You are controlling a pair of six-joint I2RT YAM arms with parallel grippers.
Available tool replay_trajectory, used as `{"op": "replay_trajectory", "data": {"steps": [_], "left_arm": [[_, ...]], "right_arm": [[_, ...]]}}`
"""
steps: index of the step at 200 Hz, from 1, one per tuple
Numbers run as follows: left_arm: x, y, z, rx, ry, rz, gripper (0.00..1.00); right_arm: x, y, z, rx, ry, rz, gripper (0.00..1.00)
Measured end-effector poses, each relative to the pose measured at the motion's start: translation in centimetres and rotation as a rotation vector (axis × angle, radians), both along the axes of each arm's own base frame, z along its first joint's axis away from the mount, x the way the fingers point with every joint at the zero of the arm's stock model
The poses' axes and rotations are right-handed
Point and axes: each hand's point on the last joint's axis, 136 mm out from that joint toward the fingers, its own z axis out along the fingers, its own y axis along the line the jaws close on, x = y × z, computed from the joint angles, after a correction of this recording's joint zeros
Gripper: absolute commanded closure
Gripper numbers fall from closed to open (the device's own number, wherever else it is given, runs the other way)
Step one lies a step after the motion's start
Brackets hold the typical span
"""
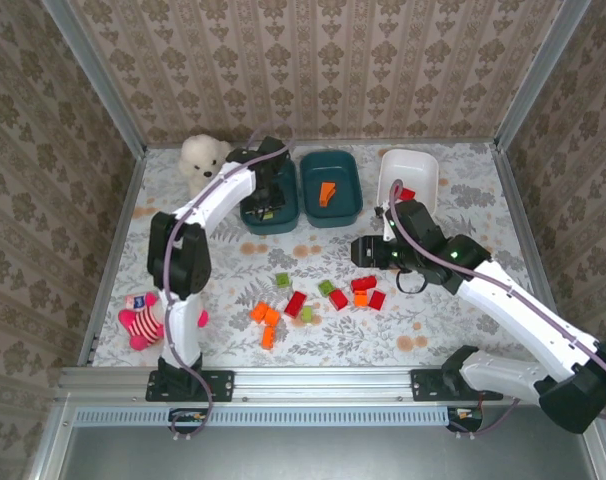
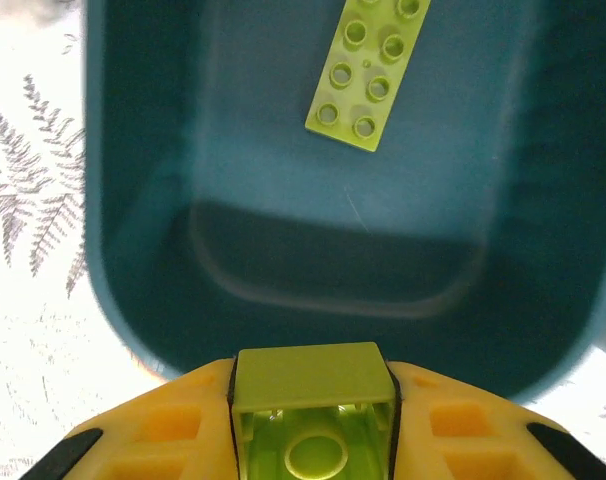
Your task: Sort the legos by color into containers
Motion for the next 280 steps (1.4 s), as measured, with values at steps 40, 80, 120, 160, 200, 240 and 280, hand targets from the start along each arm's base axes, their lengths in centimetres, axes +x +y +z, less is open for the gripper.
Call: {"op": "replay_trajectory", "data": {"steps": [40,80,120,160,200,240,280], "left_arm": [[1.1,-0.1,-3.2,0.078,0.063,-0.058,0.71],[1.8,0.9,-3.6,0.116,0.072,-0.062,0.71],[2.1,1.5,-4.7,0.165,0.092,-0.073,0.7],[1.9,1.9,-6.6,0.201,0.13,-0.08,0.6],[2.2,1.7,-6.4,0.2,0.128,-0.088,0.49],[3.3,1.2,-4.3,0.184,0.083,-0.087,0.43],[4.0,0.9,-1.4,0.164,0.019,-0.075,0.37]], "right_arm": [[1.5,2.1,0.1,0.085,0.007,-0.001,0.34],[2.7,3.7,1.2,0.162,-0.009,0.003,0.33],[3.1,4.0,1.9,0.193,-0.021,-0.005,0.33],[3.2,4.1,2.2,0.208,-0.024,-0.001,0.33],[3.4,3.8,2.2,0.211,-0.026,-0.008,0.32],[3.3,3.2,2.3,0.199,-0.026,-0.014,0.32],[2.8,2.8,2.6,0.163,-0.034,0.015,0.33]]}}
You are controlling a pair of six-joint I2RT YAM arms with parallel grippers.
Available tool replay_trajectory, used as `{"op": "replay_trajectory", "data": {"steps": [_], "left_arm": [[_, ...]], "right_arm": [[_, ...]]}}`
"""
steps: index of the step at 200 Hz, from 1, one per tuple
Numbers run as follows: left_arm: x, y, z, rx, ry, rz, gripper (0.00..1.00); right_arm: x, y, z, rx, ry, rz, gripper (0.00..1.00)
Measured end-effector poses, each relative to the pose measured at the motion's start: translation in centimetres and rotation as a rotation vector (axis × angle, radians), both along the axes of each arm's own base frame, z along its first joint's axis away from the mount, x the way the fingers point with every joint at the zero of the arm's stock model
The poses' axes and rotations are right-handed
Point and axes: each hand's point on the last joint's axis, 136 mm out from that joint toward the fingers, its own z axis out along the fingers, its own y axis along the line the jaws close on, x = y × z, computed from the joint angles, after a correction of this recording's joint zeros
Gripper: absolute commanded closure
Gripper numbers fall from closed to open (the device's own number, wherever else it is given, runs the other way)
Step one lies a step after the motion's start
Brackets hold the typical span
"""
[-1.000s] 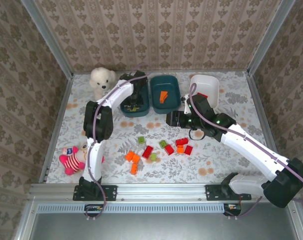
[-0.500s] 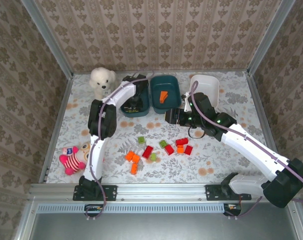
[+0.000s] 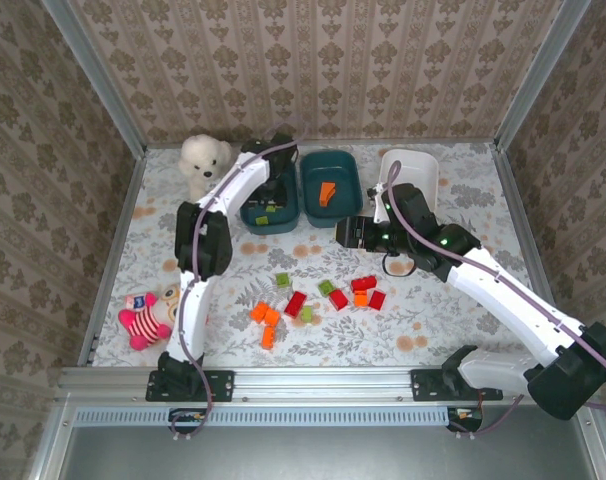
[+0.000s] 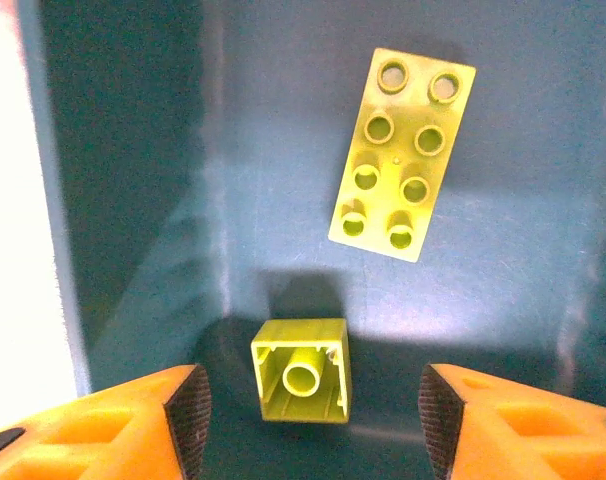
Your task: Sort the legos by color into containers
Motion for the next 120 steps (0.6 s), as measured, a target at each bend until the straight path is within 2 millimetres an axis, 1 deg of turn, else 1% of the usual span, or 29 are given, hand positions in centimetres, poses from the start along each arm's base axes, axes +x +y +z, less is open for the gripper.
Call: {"op": "replay_trajectory", "data": {"steps": [7,19,33,36,38,43,46,55,65,77,90,96,105,120], "left_arm": [[0.0,0.0,0.9,-0.008,-0.018,0.003,0.36],[-0.1,0.0,3.4,-0.032,-0.071,0.006,0.33],[-1.0,0.4,7.1,-0.075,-0.15,0.005,0.28],[-1.3,0.6,8.3,-0.09,-0.178,0.002,0.26],[-1.4,0.6,8.6,-0.095,-0.186,0.003,0.25],[-2.2,0.9,10.3,-0.12,-0.224,-0.005,0.23],[-2.5,1.1,10.9,-0.133,-0.242,-0.003,0.21],[-4.3,1.8,13.8,-0.183,-0.312,-0.018,0.15],[-6.2,2.6,16.1,-0.235,-0.383,-0.025,0.08],[-8.9,3.6,18.3,-0.3,-0.46,-0.044,0.06],[-11.7,4.6,19.0,-0.358,-0.51,-0.059,0.07],[-12.9,4.9,18.9,-0.381,-0.518,-0.068,0.08],[-14.7,5.4,18.3,-0.408,-0.515,-0.082,0.09],[-17.3,5.6,16.6,-0.443,-0.481,-0.109,0.09]], "right_arm": [[-0.2,0.1,0.0,-0.013,0.001,0.012,0.33],[-0.7,0.4,0.2,-0.038,0.0,0.032,0.33],[-1.3,1.7,0.3,-0.062,0.007,0.069,0.33],[-1.5,2.0,0.2,-0.067,0.01,0.079,0.33],[-1.6,2.2,0.1,-0.071,0.012,0.083,0.33],[-1.8,2.8,-0.1,-0.079,0.019,0.097,0.33],[-1.9,3.0,-0.2,-0.085,0.022,0.102,0.33],[-2.4,4.1,-1.2,-0.108,0.051,0.123,0.33],[-2.9,5.3,-2.5,-0.138,0.092,0.139,0.33],[-3.2,6.7,-4.3,-0.175,0.149,0.153,0.34],[-3.6,8.3,-6.6,-0.216,0.229,0.159,0.34],[-3.7,9.0,-7.8,-0.234,0.266,0.154,0.34],[-3.9,9.8,-9.3,-0.253,0.316,0.141,0.34],[-4.5,10.6,-12.1,-0.293,0.406,0.106,0.34]]}}
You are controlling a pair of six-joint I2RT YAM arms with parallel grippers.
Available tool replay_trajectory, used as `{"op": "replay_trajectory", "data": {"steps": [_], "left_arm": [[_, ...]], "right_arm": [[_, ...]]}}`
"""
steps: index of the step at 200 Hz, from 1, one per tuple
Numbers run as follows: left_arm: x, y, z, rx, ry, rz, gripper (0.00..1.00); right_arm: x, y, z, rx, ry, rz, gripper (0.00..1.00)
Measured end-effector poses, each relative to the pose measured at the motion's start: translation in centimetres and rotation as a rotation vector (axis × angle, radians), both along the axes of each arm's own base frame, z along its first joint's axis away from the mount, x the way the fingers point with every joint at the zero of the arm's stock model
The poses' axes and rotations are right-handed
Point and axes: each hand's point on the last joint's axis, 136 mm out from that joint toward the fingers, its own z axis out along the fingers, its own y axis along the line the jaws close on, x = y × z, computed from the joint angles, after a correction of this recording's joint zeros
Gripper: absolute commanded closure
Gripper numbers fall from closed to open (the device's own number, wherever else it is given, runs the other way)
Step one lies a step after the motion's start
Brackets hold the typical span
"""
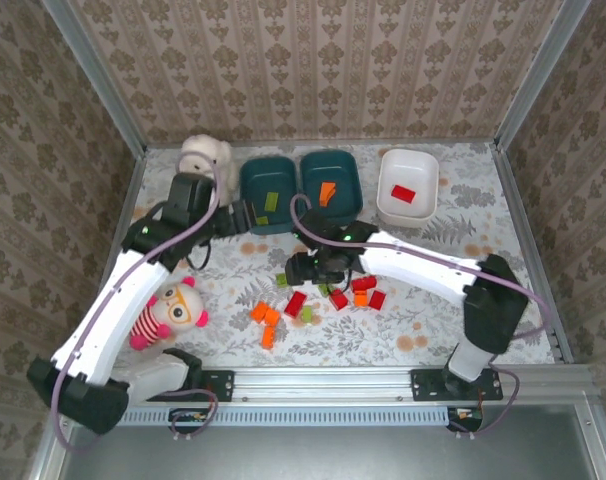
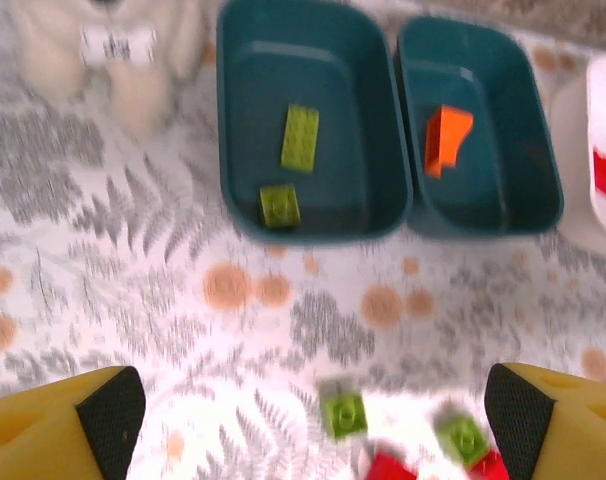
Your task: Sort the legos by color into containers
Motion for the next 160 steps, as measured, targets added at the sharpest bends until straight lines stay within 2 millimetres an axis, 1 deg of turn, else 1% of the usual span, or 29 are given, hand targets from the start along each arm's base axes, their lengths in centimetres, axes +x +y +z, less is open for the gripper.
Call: {"op": "replay_trajectory", "data": {"steps": [15,28,41,58,76,91,130,160], "left_arm": [[-2.6,0.2,-1.8,-0.014,0.034,-0.041,0.09],[-4.7,0.4,-2.7,-0.03,0.051,-0.072,0.09],[-6.4,0.8,-2.5,-0.054,0.04,-0.094,0.09],[-8.3,1.3,-1.4,-0.095,-0.004,-0.115,0.09],[-9.5,1.4,-0.1,-0.139,-0.052,-0.139,0.09],[-10.2,1.3,0.5,-0.163,-0.071,-0.157,0.09],[-11.1,1.1,0.3,-0.179,-0.05,-0.188,0.09],[-11.5,1.0,0.0,-0.181,-0.034,-0.196,0.1]], "right_arm": [[-0.6,0.5,-2.2,-0.043,0.069,-0.049,0.34],[-1.0,0.9,-3.6,-0.075,0.118,-0.099,0.33],[-1.3,1.3,-4.6,-0.097,0.156,-0.153,0.32],[-1.7,1.5,-5.6,-0.114,0.195,-0.226,0.31],[-1.8,1.4,-6.4,-0.128,0.216,-0.285,0.29],[-1.7,1.3,-7.2,-0.145,0.224,-0.327,0.29],[-1.3,1.3,-9.0,-0.18,0.24,-0.388,0.29],[-0.8,2.0,-9.4,-0.178,0.24,-0.399,0.34]]}}
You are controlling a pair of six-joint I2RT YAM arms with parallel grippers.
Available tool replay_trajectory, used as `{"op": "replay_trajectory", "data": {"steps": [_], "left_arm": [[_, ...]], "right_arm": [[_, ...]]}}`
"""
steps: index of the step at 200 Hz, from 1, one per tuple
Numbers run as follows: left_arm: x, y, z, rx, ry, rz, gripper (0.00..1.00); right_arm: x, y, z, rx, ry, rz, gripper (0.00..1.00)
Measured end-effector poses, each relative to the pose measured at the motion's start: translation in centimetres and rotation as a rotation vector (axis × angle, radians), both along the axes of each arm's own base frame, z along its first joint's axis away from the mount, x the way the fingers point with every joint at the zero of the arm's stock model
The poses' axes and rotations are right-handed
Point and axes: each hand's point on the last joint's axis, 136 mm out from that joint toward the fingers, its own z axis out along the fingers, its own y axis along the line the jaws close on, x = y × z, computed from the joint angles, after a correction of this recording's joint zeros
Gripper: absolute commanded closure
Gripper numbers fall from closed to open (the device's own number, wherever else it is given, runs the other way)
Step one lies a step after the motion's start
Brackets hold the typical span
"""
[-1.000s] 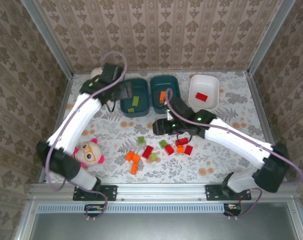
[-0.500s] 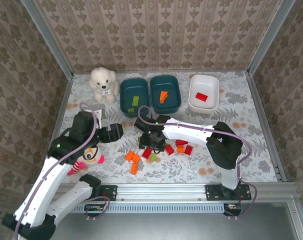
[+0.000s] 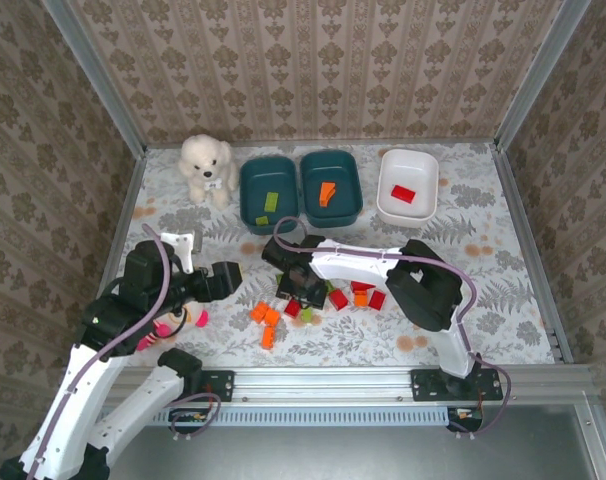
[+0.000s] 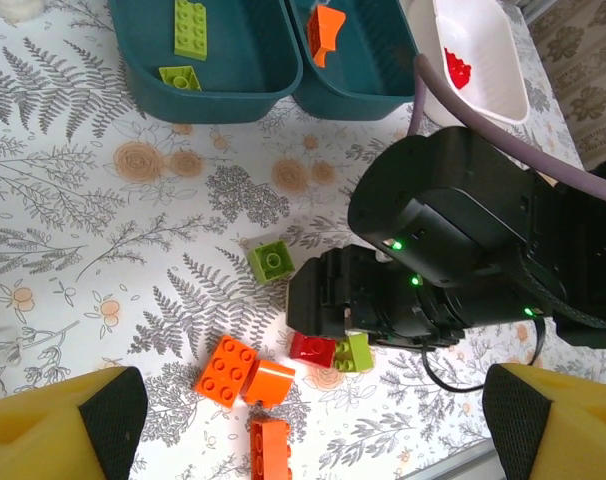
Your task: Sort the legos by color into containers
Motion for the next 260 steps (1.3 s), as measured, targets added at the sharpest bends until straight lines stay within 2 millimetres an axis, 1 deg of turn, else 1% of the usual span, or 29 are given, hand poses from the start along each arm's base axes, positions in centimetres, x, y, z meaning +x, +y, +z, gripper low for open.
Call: {"op": "replay_trajectory", "data": {"steps": [26,47,77,102,137,153,168,204,218,236,250,253,257,260], "left_arm": [[-0.1,-0.1,0.1,-0.005,-0.001,-0.005,0.1],[-0.2,-0.1,0.0,-0.007,0.001,-0.009,0.1],[-0.2,-0.2,-0.3,-0.007,0.011,-0.014,0.11],[-0.2,-0.4,-0.5,-0.009,0.015,-0.019,0.11],[-0.3,-0.5,-0.5,-0.017,0.016,-0.028,0.11],[-0.3,-0.6,-0.4,-0.021,0.014,-0.031,0.11],[-0.3,-0.7,-0.3,-0.026,0.012,-0.033,0.11],[0.2,-1.1,0.3,-0.053,-0.008,-0.034,0.11],[0.6,-1.6,0.4,-0.062,-0.008,-0.042,0.11],[1.6,-2.6,0.3,-0.067,0.002,-0.062,0.11],[2.5,-3.8,0.1,-0.071,0.013,-0.085,0.11],[2.7,-4.1,0.0,-0.071,0.016,-0.092,0.11],[3.0,-4.5,-0.1,-0.07,0.02,-0.099,0.11],[3.2,-4.9,-0.2,-0.07,0.023,-0.108,0.11]], "right_arm": [[0.4,0.9,0.3,0.016,-0.01,-0.006,0.39],[0.5,1.2,0.1,0.016,-0.008,-0.009,0.45],[0.6,1.4,-0.5,0.005,0.0,-0.01,0.47],[0.7,1.5,-0.6,0.004,0.0,-0.011,0.54],[1.0,1.9,-0.2,0.012,-0.007,-0.004,0.67],[1.2,2.1,0.2,0.011,-0.014,0.008,0.72],[1.5,2.1,0.8,0.003,-0.03,0.024,0.73],[3.6,2.1,3.5,-0.015,-0.115,0.071,0.74],[4.5,0.9,4.9,-0.031,-0.15,0.076,0.74],[6.5,-1.8,7.9,-0.049,-0.211,0.061,0.75],[8.9,-5.1,10.9,-0.048,-0.276,0.019,0.75],[9.7,-6.2,11.8,-0.049,-0.295,0.001,0.75],[10.3,-7.2,12.5,-0.047,-0.313,-0.014,0.75],[11.1,-8.5,13.3,-0.051,-0.332,-0.033,0.75]]}}
